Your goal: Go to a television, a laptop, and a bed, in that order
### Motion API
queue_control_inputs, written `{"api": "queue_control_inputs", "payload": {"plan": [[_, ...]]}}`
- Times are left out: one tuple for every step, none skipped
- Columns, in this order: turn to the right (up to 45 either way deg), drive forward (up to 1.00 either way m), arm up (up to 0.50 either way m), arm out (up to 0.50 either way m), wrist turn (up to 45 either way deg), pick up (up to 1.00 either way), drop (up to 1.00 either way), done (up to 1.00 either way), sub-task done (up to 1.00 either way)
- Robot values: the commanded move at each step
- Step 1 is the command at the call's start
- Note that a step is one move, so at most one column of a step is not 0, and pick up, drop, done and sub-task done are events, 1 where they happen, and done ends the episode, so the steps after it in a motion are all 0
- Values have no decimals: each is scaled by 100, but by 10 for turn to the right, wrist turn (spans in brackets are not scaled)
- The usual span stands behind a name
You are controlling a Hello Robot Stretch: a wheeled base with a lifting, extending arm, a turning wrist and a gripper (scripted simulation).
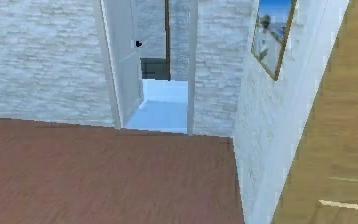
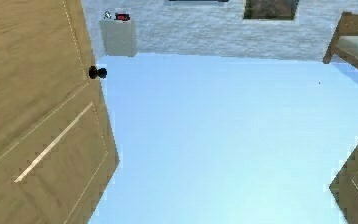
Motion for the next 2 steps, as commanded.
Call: {"api": "queue_control_inputs", "payload": {"plan": [[0, 30, 0, 0, 0, 0, 0, 0, 0], [-120, 0, 0, 0, 0, 0, 0, 0, 0]]}}
